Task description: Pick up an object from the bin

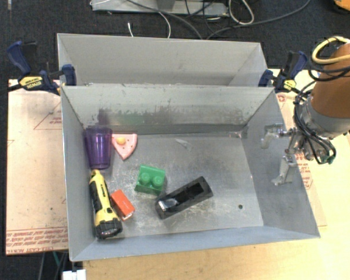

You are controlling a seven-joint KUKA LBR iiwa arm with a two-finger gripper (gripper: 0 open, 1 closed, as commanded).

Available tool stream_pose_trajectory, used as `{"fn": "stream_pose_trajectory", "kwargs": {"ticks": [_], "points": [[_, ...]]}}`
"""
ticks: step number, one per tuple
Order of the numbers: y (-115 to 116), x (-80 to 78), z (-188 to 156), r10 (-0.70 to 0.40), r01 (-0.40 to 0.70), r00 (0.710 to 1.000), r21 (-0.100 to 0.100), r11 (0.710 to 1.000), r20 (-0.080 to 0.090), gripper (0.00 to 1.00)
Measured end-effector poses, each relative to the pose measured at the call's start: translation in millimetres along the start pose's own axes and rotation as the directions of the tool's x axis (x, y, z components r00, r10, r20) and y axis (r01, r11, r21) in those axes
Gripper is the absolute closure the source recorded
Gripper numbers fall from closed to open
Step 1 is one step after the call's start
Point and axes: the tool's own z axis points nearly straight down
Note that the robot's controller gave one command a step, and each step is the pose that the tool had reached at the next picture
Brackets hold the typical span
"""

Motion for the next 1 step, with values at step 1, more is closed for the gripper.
{"fn": "stream_pose_trajectory", "kwargs": {"ticks": [1], "points": [[0.0,0.0,0.0,0.0,0.0,1.0,0.0,1.0,0.0,0.0]]}}
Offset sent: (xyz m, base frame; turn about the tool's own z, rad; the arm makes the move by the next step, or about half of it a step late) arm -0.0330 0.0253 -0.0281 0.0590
